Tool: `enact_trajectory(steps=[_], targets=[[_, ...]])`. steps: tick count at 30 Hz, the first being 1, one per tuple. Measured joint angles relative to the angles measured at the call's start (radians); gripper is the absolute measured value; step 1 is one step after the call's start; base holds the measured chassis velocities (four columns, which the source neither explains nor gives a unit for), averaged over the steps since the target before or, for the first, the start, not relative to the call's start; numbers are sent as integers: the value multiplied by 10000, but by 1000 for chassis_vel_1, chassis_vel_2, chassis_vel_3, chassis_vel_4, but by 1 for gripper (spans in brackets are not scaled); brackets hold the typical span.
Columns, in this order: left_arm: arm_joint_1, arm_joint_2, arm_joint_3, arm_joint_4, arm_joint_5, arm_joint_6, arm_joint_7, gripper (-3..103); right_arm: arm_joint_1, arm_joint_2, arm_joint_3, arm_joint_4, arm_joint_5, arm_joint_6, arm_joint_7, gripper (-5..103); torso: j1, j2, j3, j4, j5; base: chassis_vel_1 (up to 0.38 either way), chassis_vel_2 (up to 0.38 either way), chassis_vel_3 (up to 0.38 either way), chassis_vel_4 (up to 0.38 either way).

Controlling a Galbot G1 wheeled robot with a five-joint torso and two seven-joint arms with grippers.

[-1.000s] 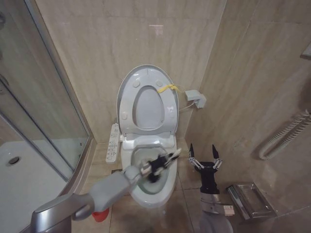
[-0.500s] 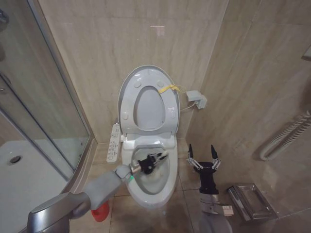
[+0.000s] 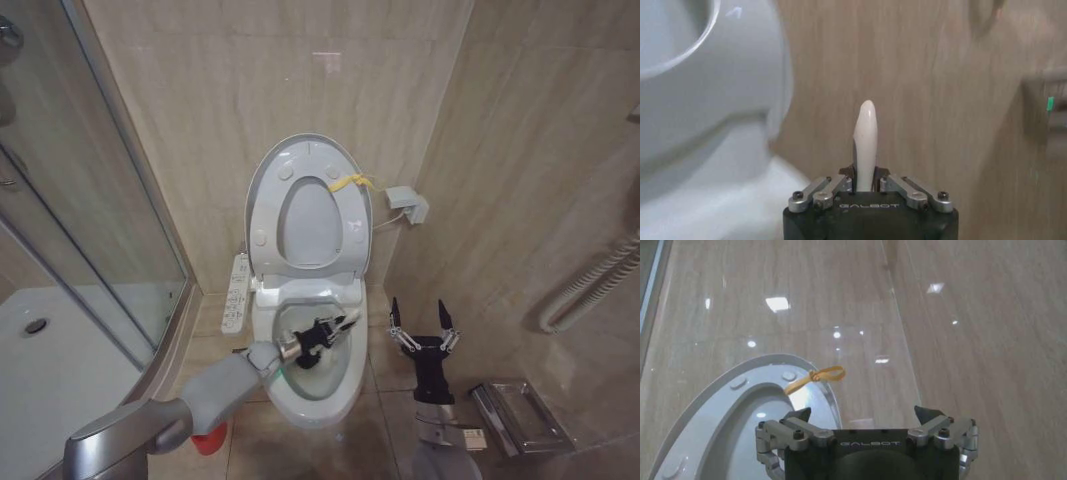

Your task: Open the toilet lid, clean the toilet bowl with a toilet brush, close the toilet lid, and flush.

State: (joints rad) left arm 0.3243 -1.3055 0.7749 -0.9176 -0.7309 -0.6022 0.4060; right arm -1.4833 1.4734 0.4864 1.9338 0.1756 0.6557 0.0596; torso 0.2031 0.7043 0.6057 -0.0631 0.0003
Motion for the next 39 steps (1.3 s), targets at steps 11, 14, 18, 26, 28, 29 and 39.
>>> enact_trajectory(steps=[11,14,18,26,28,29,39], targets=[[-64,52,7,618,41,-166,118,18,-2,51,-60,28,-87,-5,-21,100,-2,2,-1,6,0,-3,5,1,6],[-93,-85,-186,-215,-188,-82,-9,18,41,72,-38,-33,-93,-5,-22,100,-2,2,-2,-11,-3,11,19,10,3],[31,20,-73,-3,-104,-161,58,18,67,131,-72,-67,-134,-12,-22,100,-2,2,-2,-22,-4,-18,-29,0,-8],[410,-75,-563,-262,30,-203,-44,18,123,77,-28,-111,-116,-15,-25,100,0,0,-1,-8,-2,3,3,14,8],[252,-123,-437,-763,58,-141,-83,18,151,95,-3,-119,-98,-20,-24,100,-3,4,-6,-28,-12,0,0,0,0],[232,-68,-322,-564,160,-153,-39,18,147,98,-1,-120,-95,-21,-24,100,-4,4,-6,-28,-4,-24,-55,-31,-21],[274,81,-527,-147,109,-157,23,18,102,94,-35,-113,-86,-17,-24,100,0,0,0,-8,-4,-9,-11,-4,-3]])
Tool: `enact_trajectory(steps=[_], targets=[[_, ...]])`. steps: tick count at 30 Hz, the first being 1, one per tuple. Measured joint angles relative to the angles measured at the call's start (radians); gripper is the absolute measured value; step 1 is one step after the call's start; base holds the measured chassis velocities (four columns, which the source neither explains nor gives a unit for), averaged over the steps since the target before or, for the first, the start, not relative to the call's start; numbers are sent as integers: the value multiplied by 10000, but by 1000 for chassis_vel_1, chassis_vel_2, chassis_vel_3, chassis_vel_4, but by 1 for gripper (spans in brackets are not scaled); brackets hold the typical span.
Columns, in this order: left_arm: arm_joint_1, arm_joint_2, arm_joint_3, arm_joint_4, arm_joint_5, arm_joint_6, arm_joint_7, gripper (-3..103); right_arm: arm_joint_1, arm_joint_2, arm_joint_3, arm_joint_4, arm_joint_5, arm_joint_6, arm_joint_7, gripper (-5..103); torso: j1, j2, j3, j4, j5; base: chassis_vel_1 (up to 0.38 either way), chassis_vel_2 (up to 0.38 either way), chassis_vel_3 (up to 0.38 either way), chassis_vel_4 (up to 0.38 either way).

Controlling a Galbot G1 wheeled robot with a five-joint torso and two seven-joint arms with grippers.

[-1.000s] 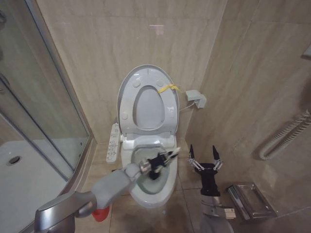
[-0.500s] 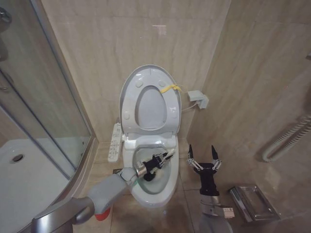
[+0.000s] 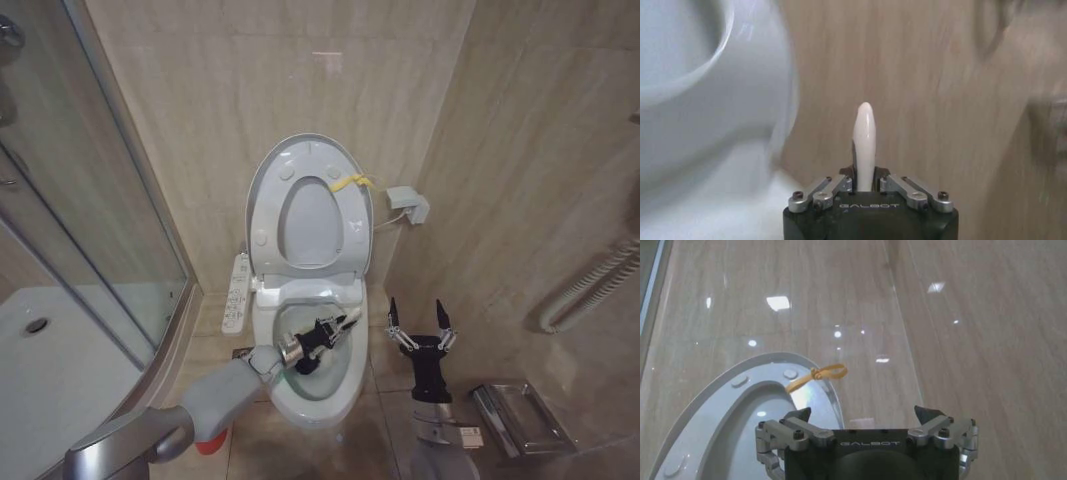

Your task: Open the toilet lid, clean the toilet bowl with a toilet brush, close the toilet lid, and flush.

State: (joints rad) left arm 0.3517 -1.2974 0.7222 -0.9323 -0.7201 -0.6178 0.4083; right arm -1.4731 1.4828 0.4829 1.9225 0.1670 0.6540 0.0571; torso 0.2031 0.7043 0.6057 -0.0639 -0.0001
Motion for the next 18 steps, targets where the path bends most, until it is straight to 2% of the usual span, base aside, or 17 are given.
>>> enact_trajectory(steps=[1,2,4,6,7,9,10,12,13,14,15,17,18], targets=[[-137,18,-15,-334,-34,22,-6,18,7,25,1,2,-2,1,0,100,-3,3,-6,-17,-7,0,0,0,0],[-178,81,7,-265,18,26,1,18,-3,33,-4,5,2,1,0,100,-4,4,-6,-19,0,0,0,0,0],[-132,177,19,182,267,24,10,18,-15,31,-18,10,2,4,0,100,-3,3,-4,-16,2,0,0,0,0],[-9,267,-62,1091,781,-41,45,18,-48,6,-23,27,6,9,1,100,-2,0,0,4,0,0,0,0,0],[-3,291,-113,1356,912,-79,60,18,-51,-16,-19,35,4,10,-1,100,-2,2,-3,6,-2,0,0,0,0],[-10,361,-42,1306,850,-52,50,18,-56,-38,6,53,21,17,0,100,-4,3,-4,9,3,0,0,0,0],[-28,383,58,1025,687,17,14,18,-56,-50,45,52,40,16,4,100,-3,0,-1,22,8,0,0,0,0],[-150,368,219,-414,92,268,-182,18,-25,-33,68,44,45,15,5,100,-1,1,-2,-4,-4,0,0,0,0],[-150,368,219,-414,92,268,-182,18,-25,-33,68,44,45,15,5,100,-1,1,-2,-4,-4,0,0,0,0],[-171,335,300,-1064,-206,347,-247,18,-23,-12,70,44,43,15,6,100,-2,2,-4,-8,3,0,0,0,0],[-166,320,401,-1282,-286,377,-261,18,-25,8,70,45,41,15,5,100,-2,3,-5,-20,0,0,0,0,0],[-103,323,506,-1061,-180,366,-224,18,-59,22,71,73,41,14,6,100,-2,2,-3,-15,-3,-56,-17,-31,-11],[-9,300,511,-540,39,289,-156,18,-77,24,67,116,41,12,6,100,-2,2,-3,-13,4,-9,-67,-31,9]])
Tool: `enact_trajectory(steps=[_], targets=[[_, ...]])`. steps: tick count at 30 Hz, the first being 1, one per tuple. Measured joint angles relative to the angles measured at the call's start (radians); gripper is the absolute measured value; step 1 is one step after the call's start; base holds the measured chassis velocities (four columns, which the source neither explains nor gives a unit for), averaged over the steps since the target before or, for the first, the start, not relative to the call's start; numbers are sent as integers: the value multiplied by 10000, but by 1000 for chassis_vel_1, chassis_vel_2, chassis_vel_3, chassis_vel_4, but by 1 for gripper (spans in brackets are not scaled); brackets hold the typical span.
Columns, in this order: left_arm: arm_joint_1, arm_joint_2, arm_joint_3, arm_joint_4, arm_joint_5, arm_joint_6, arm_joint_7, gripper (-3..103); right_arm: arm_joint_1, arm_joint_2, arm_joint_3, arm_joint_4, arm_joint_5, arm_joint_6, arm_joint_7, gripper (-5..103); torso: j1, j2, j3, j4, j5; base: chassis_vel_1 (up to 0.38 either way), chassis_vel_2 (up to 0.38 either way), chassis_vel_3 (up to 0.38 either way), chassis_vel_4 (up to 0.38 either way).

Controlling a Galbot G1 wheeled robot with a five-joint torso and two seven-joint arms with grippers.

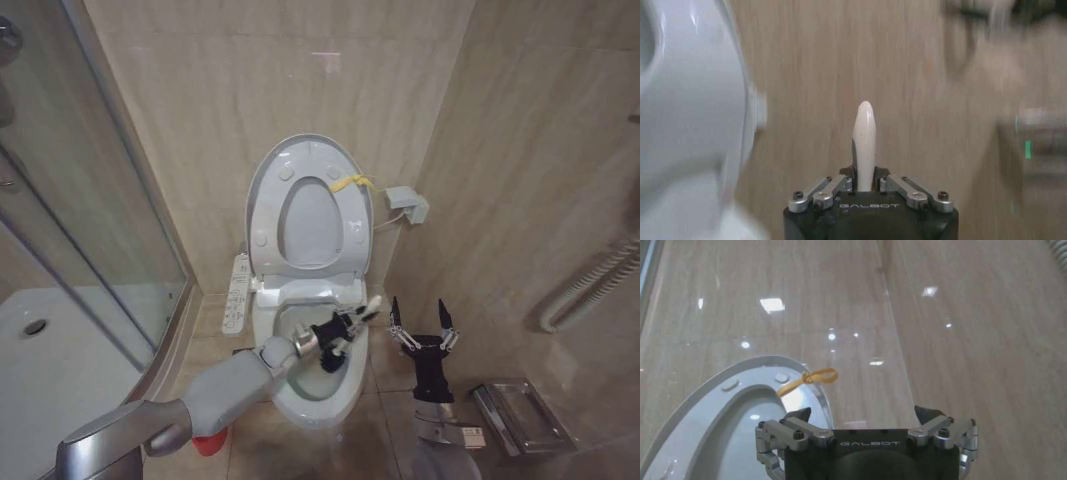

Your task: Open the toilet lid, clean the toilet bowl with a toilet brush, close the toilet lid, and flush.

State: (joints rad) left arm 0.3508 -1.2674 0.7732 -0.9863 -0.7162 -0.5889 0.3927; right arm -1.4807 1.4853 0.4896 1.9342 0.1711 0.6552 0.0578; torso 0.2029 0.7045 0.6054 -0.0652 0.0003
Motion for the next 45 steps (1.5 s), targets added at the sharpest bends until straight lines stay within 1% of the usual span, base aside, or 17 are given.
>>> enact_trajectory(steps=[1,4,7,11,14,15,19,23,25,27,28,30,33,36,38,41,45], targets=[[80,-36,-82,611,201,-98,34,18,-18,-4,1,45,1,-2,0,100,0,0,0,14,0,0,0,0,0],[115,-141,-285,1137,378,-239,61,18,-36,-33,18,83,24,-4,0,100,0,0,-1,23,-1,0,0,0,0],[29,-217,-244,578,253,-206,-17,18,-4,-40,68,63,35,-10,1,100,2,-2,3,22,0,0,0,0,0],[-73,-363,-134,-161,140,-134,-84,18,14,38,43,60,13,-29,0,100,-1,1,-2,-4,-5,0,0,0,0],[-61,-331,-89,666,372,-154,-33,18,-7,39,20,63,-11,-31,-1,100,0,-1,2,5,-2,0,0,0,0],[-52,-285,-190,1233,541,-214,3,18,-23,23,13,66,-12,-31,-2,100,0,-1,1,16,-1,0,0,0,0],[-129,-265,-670,815,470,-151,-1,18,-27,-14,37,51,-1,-29,-2,100,1,-2,3,29,-1,14,27,9,6],[-365,-252,-719,-384,108,30,-86,18,6,34,51,31,-6,-29,-3,100,-2,3,-5,-7,-4,0,0,0,0],[-312,-170,-633,-267,126,35,-66,18,1,40,48,30,-7,-29,-2,100,-1,2,-2,-6,-3,-52,-45,-46,-42],[9,-25,-689,904,595,-58,118,18,-5,23,39,32,-3,-28,-1,100,1,-1,3,16,-3,-26,-15,-12,-4],[9,-25,-689,904,595,-58,118,18,-5,23,39,32,-3,-28,-1,100,1,-1,3,16,-3,0,0,0,0],[103,-126,-1203,1669,1024,-212,269,18,-1,-11,34,46,1,-28,-3,100,-1,1,-2,22,-2,0,0,0,0],[58,-128,-1132,1231,856,-184,244,18,7,-10,35,42,5,-28,-3,100,1,-2,2,24,-1,33,32,33,-5],[-111,-120,-843,-141,332,-42,142,18,24,37,33,18,-5,-26,-3,100,-2,1,-3,-2,-4,0,0,0,0],[-138,-122,-827,-120,438,-44,176,18,19,44,23,19,-12,-25,-4,100,-1,1,-2,-5,-4,0,0,0,0],[-156,-237,-1165,1549,1151,-323,330,18,-16,35,-9,57,-5,-18,-6,100,0,-1,1,13,0,0,0,0,0],[-88,-298,-1419,1793,1196,-391,241,18,-20,-8,12,66,18,-4,-7,100,1,-1,2,25,0,0,0,0,0]])
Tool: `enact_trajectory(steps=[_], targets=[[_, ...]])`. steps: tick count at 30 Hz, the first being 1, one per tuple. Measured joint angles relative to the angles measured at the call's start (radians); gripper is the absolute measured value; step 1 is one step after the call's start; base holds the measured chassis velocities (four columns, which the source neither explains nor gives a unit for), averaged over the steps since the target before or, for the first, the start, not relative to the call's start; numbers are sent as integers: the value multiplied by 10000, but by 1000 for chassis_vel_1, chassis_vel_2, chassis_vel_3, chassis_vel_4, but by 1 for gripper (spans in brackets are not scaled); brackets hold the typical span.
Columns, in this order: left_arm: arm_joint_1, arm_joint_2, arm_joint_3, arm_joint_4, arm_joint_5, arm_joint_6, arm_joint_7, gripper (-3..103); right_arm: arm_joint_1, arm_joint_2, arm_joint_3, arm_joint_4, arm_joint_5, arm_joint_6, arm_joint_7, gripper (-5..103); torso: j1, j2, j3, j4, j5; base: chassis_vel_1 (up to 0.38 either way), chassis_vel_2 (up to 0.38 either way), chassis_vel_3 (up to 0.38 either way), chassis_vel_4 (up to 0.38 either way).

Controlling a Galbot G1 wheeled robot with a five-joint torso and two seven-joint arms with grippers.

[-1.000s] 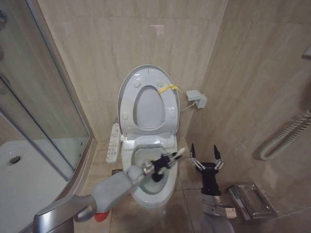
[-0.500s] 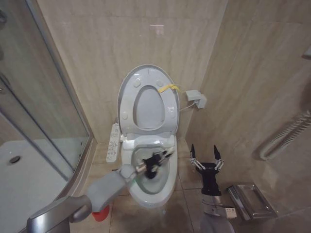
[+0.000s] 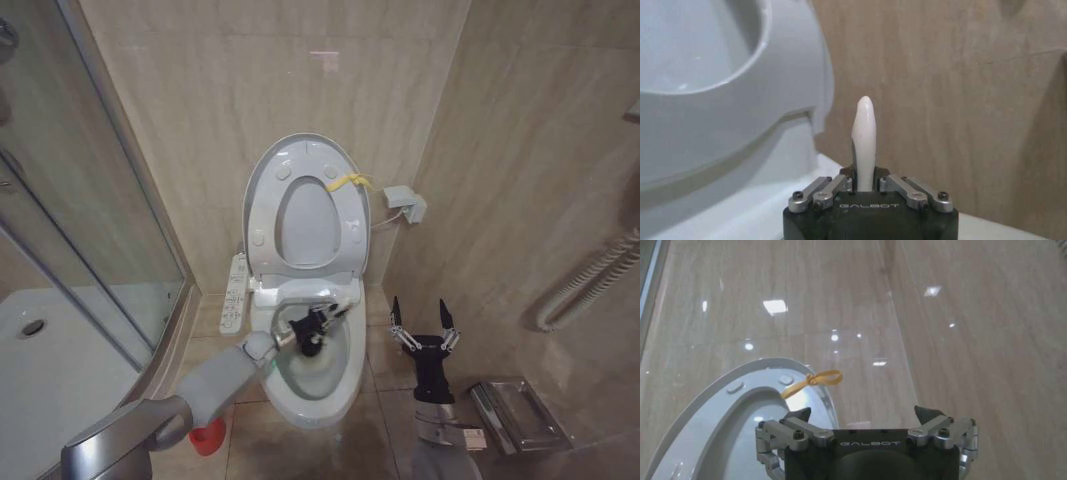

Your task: Open the toilet lid, clean the toilet bowl with a toilet brush, close the toilet lid, and flush.

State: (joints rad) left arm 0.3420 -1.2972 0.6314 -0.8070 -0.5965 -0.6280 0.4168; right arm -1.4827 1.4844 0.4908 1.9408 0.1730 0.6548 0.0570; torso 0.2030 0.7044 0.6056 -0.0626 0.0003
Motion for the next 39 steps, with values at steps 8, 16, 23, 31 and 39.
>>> enact_trajectory(steps=[8,16,23,31,39], targets=[[29,-296,-122,91,83,43,-176,18,20,100,-27,-17,-21,4,0,100,-1,1,-2,-24,-3,2,13,0,-5],[198,-270,-121,-448,-274,22,-303,18,-9,113,12,-6,-37,6,-11,100,1,1,-1,-17,-6,3,6,3,2],[123,-250,251,481,-34,-22,-296,18,-83,179,-5,94,-53,16,-14,100,0,0,1,-1,0,0,0,0,0],[83,0,549,-850,-422,-52,-323,18,5,222,202,19,-28,11,-18,100,-2,3,-4,-29,-4,0,0,0,0],[165,41,676,-821,-583,-93,-340,18,95,233,315,-296,111,48,-18,100,2,0,1,-12,-3,0,0,0,0]])
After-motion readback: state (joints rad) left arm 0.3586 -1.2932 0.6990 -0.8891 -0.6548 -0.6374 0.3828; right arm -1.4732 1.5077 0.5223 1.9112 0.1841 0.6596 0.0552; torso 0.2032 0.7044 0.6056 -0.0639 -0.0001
